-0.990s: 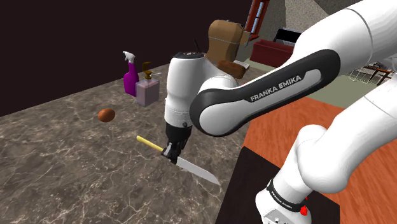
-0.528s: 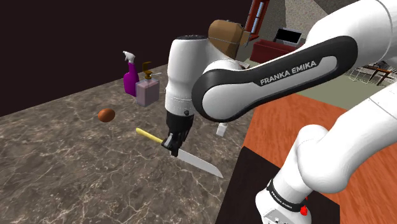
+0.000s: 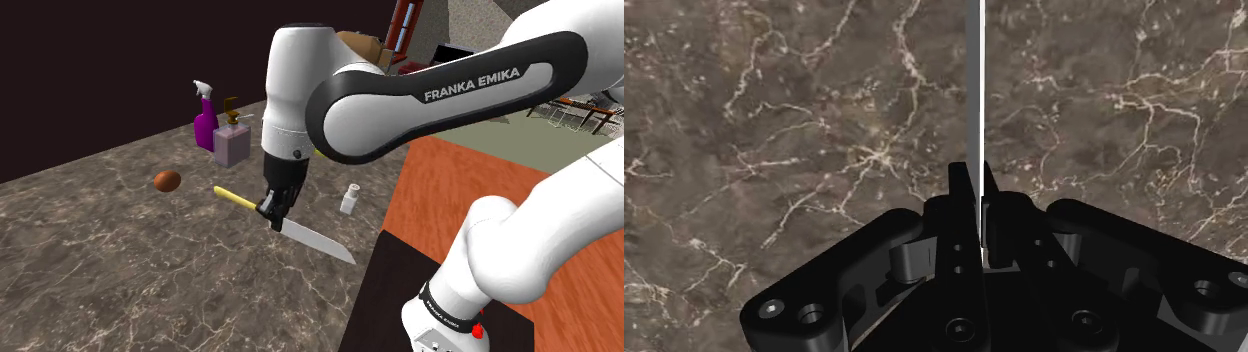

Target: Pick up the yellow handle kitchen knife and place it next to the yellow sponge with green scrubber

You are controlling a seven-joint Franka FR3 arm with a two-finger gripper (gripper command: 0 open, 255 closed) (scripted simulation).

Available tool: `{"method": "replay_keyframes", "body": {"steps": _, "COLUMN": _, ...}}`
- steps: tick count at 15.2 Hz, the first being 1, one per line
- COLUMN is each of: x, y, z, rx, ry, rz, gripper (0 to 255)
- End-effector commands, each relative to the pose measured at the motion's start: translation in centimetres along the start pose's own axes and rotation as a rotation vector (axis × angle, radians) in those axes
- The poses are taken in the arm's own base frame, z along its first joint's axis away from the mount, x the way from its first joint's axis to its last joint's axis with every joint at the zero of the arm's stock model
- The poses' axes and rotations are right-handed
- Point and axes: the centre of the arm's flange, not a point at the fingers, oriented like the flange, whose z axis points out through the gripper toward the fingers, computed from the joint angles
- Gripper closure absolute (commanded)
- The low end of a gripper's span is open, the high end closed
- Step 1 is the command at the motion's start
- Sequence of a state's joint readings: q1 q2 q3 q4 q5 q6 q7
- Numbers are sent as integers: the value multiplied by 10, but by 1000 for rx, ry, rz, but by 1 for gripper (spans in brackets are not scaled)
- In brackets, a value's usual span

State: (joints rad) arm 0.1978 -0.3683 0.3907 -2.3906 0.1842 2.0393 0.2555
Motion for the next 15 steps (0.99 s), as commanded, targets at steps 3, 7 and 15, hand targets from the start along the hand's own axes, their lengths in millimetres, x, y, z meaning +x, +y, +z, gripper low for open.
{"method": "replay_keyframes", "body": {"steps": 3, "x": 23, "y": 40, "z": -2, "rx": 0, "ry": 0, "rz": 0, "gripper": 255}}
{"method": "replay_keyframes", "body": {"steps": 7, "x": 49, "y": 86, "z": -3, "rx": 0, "ry": 0, "rz": 0, "gripper": 255}}
{"method": "replay_keyframes", "body": {"steps": 15, "x": 102, "y": 177, "z": -6, "rx": 0, "ry": 0, "rz": 0, "gripper": 255}}
